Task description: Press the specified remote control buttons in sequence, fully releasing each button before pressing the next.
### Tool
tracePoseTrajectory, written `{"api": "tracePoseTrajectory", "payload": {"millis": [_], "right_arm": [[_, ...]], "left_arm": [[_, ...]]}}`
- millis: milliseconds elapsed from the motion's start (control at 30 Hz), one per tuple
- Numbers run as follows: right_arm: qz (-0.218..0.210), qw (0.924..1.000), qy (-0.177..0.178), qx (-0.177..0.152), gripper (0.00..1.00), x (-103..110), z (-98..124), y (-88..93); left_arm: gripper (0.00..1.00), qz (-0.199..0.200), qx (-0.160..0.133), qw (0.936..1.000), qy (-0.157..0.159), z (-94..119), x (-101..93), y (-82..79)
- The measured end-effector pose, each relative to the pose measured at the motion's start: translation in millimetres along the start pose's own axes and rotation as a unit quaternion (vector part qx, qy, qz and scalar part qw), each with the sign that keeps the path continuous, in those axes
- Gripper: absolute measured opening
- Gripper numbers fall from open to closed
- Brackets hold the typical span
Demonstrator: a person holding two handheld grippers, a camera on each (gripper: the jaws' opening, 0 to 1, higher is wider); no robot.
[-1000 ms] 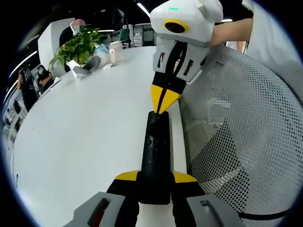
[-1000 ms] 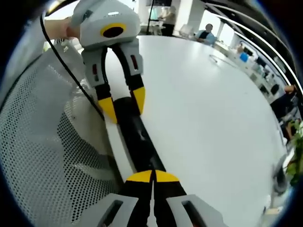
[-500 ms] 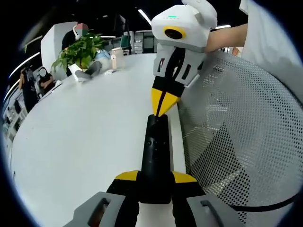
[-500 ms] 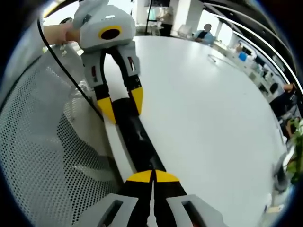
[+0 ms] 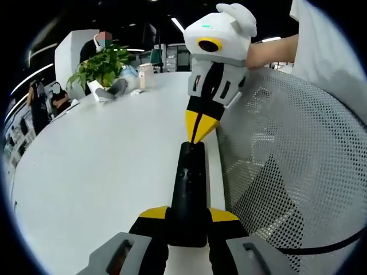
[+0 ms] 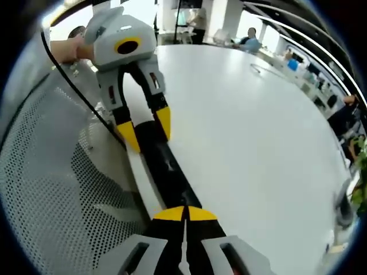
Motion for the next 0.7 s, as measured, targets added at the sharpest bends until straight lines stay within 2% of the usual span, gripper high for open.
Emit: {"api": "tracePoseTrajectory", "payload": {"millis": [133, 400, 700], "right_arm": [[0.015, 0.9995, 0.018, -0.019, 0.00, -6.6, 2.3, -5.7], [0.024, 0.9996, -0.009, -0.015, 0.00, 2.7, -4.4, -6.2], [0.040, 0.9991, -0.012, -0.012, 0.00, 1.6, -5.1, -7.1]], "left_arm": [[0.24, 0.001, 0.000, 1.0000, 0.000, -0.1, 0.5, -0.4], [0.24, 0.002, -0.003, 1.0000, 0.000, 0.0, 0.6, 0.3], [0.24, 0.003, -0.004, 1.0000, 0.000, -0.2, 1.1, 0.5]]}}
Point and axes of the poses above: the point that each gripper's makers call its tool centre point, and the gripper's own axes: z roughly backward along the fingers, x roughly to its left, y roughly out of its underside, the point moved 3 cm from there along z, roughly backward along the fingers, and after that the axes turned 13 degrees about y, right-handed, at the moved point
